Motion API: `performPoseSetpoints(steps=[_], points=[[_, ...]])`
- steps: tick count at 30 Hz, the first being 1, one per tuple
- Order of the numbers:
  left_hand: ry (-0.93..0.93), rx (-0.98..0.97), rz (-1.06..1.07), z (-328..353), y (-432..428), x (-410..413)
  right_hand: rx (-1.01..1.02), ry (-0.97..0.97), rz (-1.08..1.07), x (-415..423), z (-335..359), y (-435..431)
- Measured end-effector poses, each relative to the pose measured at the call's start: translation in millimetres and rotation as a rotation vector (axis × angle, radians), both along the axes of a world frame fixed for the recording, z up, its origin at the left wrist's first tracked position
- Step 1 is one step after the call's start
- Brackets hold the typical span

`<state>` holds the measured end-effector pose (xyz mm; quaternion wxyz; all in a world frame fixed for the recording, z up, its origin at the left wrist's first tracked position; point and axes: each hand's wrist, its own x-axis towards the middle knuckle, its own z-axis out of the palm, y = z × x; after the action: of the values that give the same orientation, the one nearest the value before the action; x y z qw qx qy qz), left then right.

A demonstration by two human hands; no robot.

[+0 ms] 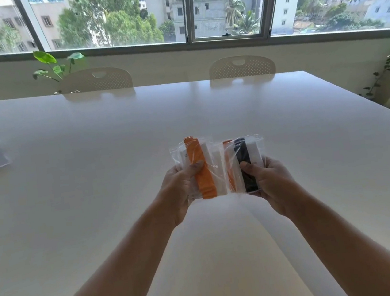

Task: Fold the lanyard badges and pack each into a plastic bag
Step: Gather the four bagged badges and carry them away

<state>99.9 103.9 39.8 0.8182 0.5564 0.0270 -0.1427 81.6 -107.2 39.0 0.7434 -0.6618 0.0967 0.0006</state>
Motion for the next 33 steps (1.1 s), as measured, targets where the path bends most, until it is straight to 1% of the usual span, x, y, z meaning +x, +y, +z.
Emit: performPoseSetpoints(steps=[4,7,12,16,20,22,26,30,33], points=[[-0.038,-0.016,0.018,6,37,-12,-0.021,-0.044,0.005,-7,1,30],[-0.064,-0.009,0.031,10,61,-21,0.004,-0.061,0.003,-14,0,50],[-0.091,0.006,0.086,16,88,-38,0.034,-0.041,0.064,-30,-4,75],[-0.072,0.031,0.175,19,106,-60,0.111,0.005,0.173,-38,-3,92],[0.019,0.043,0.287,23,124,-86,0.243,0.059,0.276,-46,-2,110],[0.048,0.044,0.313,24,135,-99,0.269,0.066,0.326,-50,-1,122],[0.067,0.034,0.377,24,160,-119,0.272,0.067,0.391,-56,2,153],[0.085,0.029,0.467,24,194,-127,0.213,0.067,0.416,-54,4,188],[0.075,0.009,0.486,23,227,-127,0.193,0.062,0.415,-44,10,222]])
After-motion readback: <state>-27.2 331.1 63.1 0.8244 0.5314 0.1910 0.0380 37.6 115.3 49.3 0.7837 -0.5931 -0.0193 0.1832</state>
